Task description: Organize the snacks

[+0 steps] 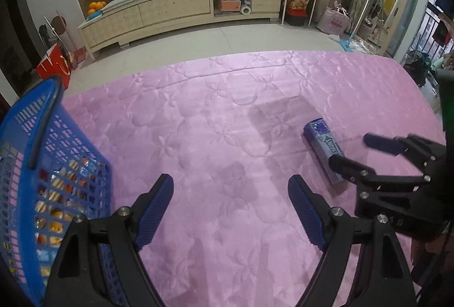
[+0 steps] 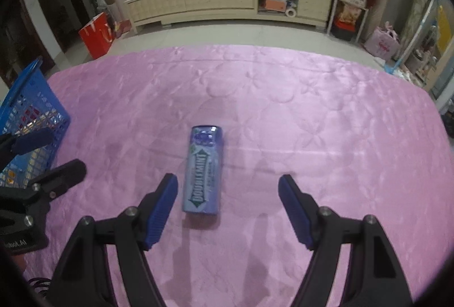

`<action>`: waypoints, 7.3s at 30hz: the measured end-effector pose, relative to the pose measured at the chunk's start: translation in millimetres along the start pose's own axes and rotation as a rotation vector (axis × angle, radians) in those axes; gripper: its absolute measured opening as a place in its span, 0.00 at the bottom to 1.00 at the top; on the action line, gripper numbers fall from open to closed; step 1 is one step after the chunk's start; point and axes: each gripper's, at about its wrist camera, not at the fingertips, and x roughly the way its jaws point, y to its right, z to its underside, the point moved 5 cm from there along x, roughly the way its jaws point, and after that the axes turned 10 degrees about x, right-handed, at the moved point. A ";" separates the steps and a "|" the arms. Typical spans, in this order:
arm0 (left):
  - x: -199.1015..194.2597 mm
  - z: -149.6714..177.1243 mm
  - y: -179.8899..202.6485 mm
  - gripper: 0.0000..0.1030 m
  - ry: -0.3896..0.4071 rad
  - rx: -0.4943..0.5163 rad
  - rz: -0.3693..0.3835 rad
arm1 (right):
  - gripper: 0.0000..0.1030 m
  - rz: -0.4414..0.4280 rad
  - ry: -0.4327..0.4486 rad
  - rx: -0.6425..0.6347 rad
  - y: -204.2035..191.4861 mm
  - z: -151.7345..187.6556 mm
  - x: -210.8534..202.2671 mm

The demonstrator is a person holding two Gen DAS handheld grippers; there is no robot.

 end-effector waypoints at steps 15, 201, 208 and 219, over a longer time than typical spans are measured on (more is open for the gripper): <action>3.0 10.4 -1.7 0.79 -0.015 -0.019 -0.007 | 0.34 -0.006 0.001 -0.030 -17.2 16.1 7.7; -349.3 197.4 -70.9 1.00 0.481 -0.040 -0.125 | 1.00 -0.050 0.485 -0.020 -187.3 163.4 -308.3; -347.9 198.8 -70.8 1.00 0.481 -0.046 -0.115 | 1.00 -0.048 0.484 -0.015 -187.9 164.8 -308.1; -345.8 200.3 -68.9 1.00 0.469 -0.052 -0.113 | 1.00 -0.042 0.477 -0.009 -190.6 166.7 -306.2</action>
